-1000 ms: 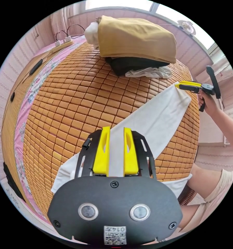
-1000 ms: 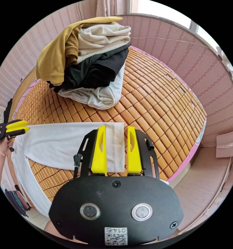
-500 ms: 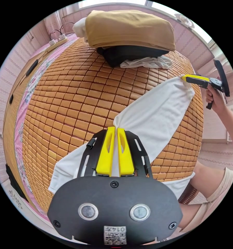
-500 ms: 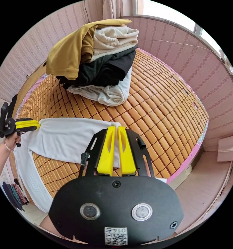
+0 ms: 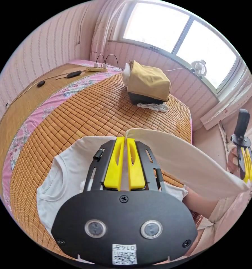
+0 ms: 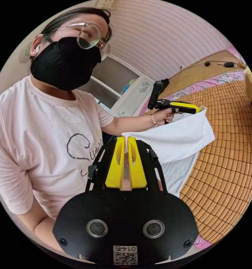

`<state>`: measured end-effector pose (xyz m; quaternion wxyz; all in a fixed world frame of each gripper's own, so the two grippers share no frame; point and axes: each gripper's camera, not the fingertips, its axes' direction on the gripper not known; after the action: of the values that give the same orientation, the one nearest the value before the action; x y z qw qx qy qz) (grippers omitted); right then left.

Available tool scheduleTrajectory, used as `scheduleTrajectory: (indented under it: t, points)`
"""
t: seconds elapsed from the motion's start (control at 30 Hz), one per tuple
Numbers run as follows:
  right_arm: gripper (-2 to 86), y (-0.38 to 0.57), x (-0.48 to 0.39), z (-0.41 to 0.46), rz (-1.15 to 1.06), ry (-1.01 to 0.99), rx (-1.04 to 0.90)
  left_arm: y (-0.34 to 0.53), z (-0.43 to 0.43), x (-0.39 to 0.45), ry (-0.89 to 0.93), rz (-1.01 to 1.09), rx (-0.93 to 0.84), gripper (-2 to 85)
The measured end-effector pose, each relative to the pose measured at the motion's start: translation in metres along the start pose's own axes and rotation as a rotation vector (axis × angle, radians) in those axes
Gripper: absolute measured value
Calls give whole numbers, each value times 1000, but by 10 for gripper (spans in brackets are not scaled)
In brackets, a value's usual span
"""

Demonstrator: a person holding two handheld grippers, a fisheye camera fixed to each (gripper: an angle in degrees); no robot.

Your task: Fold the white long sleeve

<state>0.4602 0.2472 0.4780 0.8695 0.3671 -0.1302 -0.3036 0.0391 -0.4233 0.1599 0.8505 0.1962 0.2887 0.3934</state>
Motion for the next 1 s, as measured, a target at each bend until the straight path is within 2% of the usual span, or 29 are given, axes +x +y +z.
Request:
scheduleTrajectory:
  t: [0.07,0.13,0.23,0.27,0.37,0.47,0.63,0.83,1.0]
  points:
    - [-6,-17,-3,62,-6,-63,-138,50,-26,-26,-33,-124,-10,-7]
    - [-5,-18,-1,149,1,16,-335,95,-38,-48,-87,-231,-54,-8]
    - [3,3,7,239,-1,103,-610,173,-56,-78,-147,-411,-152,-9]
    - [4,7,9,249,1,112,-646,202,-64,-86,-150,-473,-182,-9]
    - [9,7,19,266,77,167,-680,264,-83,-91,-138,-587,-232,-8]
    - [16,-6,22,260,96,319,-678,312,-93,-79,-74,-655,-278,-1]
    - [44,-31,20,257,198,528,-657,359,-87,-47,14,-629,-391,40]
    - [75,-31,-3,302,343,448,-747,393,-65,-35,125,-633,-519,39]
    - [34,-47,-12,319,452,484,-739,410,-75,-42,108,-616,-534,-4]
